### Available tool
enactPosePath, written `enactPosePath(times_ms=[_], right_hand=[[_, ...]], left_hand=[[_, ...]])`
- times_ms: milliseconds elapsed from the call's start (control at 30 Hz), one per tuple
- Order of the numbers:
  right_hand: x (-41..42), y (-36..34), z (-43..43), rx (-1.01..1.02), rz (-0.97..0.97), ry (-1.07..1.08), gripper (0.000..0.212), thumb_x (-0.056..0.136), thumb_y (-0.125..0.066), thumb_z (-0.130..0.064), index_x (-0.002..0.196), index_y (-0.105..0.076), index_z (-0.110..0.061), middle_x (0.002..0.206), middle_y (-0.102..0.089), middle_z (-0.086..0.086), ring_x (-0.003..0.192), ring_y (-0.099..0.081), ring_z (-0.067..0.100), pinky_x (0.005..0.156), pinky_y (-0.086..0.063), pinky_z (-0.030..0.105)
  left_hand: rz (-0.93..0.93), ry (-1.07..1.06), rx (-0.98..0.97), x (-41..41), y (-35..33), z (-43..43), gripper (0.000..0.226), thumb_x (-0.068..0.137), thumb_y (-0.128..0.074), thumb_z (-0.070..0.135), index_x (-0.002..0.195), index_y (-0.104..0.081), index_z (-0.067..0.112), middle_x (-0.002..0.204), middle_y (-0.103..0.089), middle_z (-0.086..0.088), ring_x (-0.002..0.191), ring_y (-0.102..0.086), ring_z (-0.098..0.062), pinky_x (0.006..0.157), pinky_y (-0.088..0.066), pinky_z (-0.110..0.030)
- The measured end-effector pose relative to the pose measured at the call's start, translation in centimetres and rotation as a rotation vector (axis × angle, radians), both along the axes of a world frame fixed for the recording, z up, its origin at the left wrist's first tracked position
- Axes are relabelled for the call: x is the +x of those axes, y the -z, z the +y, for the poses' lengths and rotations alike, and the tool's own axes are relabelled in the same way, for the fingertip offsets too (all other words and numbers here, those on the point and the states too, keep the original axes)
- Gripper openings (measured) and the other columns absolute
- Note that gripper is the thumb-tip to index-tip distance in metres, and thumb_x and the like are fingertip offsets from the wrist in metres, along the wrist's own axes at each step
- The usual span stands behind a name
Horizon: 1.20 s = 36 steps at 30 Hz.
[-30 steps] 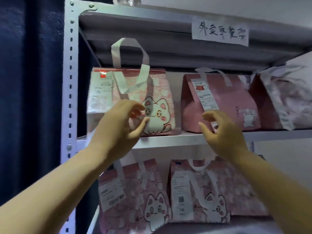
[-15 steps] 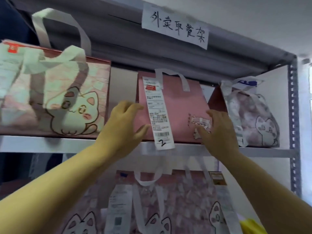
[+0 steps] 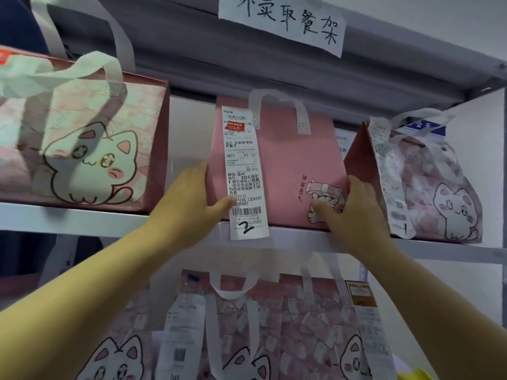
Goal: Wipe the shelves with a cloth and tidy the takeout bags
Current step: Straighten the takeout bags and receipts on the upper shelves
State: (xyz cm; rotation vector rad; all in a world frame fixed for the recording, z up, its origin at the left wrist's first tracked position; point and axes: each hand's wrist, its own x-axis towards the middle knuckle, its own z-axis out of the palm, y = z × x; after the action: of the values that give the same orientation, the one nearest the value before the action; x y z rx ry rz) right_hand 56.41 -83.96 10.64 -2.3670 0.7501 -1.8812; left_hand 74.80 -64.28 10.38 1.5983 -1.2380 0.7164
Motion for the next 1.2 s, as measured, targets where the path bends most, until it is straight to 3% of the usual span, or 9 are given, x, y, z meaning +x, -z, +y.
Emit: enactPosePath(times_ms=[200,333,467,700,767,900,1000,1200], right_hand=[[0.0,0.3,-0.2,-0.022,-0.021,-0.03,0.067,0.079,-0.066,-0.044,0.129,-0.039,-0.009,0.121,-0.045,0.01,0.111,-0.046,0.027,0.086,-0.034,0.032],[-0.4,0.4,0.1,-0.021,-0.048,-0.04,0.062,0.079,-0.068,-0.037,0.128,-0.042,-0.009,0.118,-0.046,0.008,0.11,-0.045,0.026,0.088,-0.036,0.033],[-1.7,0.4,1.1,-0.142,-0.164,-0.051,0.046,0.078,-0.07,-0.025,0.117,-0.051,-0.009,0.101,-0.044,-0.001,0.09,-0.047,0.019,0.078,-0.036,0.027],[-5.1,0.5,2.9,-0.252,-0.204,-0.046,0.027,0.079,-0.07,-0.017,0.101,-0.056,-0.011,0.093,-0.055,-0.001,0.077,-0.049,0.011,0.064,-0.037,0.012],[-6.4,0.7,3.0,-0.264,-0.185,-0.027,0.024,0.08,-0.07,-0.016,0.099,-0.057,-0.01,0.091,-0.056,-0.001,0.076,-0.053,0.014,0.063,-0.039,0.015],[-9.3,1.3,1.9,-0.236,-0.174,-0.014,0.019,0.081,-0.069,-0.015,0.095,-0.058,-0.011,0.087,-0.06,-0.001,0.075,-0.058,0.016,0.062,-0.046,0.022],[-11.7,1.7,-0.1,-0.183,-0.171,0.013,0.02,0.081,-0.069,-0.016,0.097,-0.058,-0.011,0.087,-0.061,-0.001,0.077,-0.058,0.015,0.067,-0.051,0.029],[-16.3,2.1,-7.0,-0.082,-0.168,0.108,0.031,0.083,-0.068,-0.024,0.108,-0.056,-0.01,0.106,-0.061,0.005,0.088,-0.055,0.017,0.068,-0.041,0.02]], left_hand=[[0.009,-0.029,-0.002,-0.1,0.0,0.2,0.049,0.078,-0.064,0.046,0.121,-0.049,0.028,0.118,-0.057,0.005,0.105,-0.056,-0.014,0.086,-0.051,-0.039],[-0.031,-0.077,-0.05,-0.6,0.2,0.3,0.053,0.079,-0.065,0.043,0.125,-0.048,0.024,0.119,-0.053,0.003,0.107,-0.047,-0.011,0.088,-0.044,-0.032],[-0.067,-0.072,-0.166,-1.7,0.2,1.2,0.052,0.081,-0.066,0.036,0.124,-0.05,0.013,0.117,-0.048,0.0,0.113,-0.046,-0.024,0.094,-0.044,-0.045],[-0.284,0.08,-0.193,-5.9,-1.5,1.6,0.03,0.083,-0.062,0.038,0.106,-0.057,0.018,0.101,-0.052,0.008,0.093,-0.051,-0.013,0.075,-0.041,-0.023],[-0.304,0.153,-0.173,-7.3,-1.7,1.2,0.024,0.084,-0.061,0.037,0.101,-0.058,0.02,0.095,-0.056,0.008,0.083,-0.053,-0.007,0.07,-0.04,-0.016],[-0.28,0.263,-0.123,-9.8,-1.3,-0.8,0.019,0.083,-0.059,0.038,0.094,-0.058,0.023,0.085,-0.057,0.015,0.08,-0.055,0.0,0.062,-0.041,-0.014],[-0.299,0.275,-0.091,-11.3,-0.8,-3.1,0.016,0.083,-0.063,0.036,0.093,-0.059,0.024,0.084,-0.058,0.017,0.077,-0.057,0.001,0.061,-0.047,-0.015],[-0.315,0.248,-0.099,-15.5,-0.5,-8.9,0.02,0.083,-0.062,0.034,0.094,-0.061,0.017,0.085,-0.06,0.007,0.078,-0.056,-0.005,0.066,-0.047,-0.017]])
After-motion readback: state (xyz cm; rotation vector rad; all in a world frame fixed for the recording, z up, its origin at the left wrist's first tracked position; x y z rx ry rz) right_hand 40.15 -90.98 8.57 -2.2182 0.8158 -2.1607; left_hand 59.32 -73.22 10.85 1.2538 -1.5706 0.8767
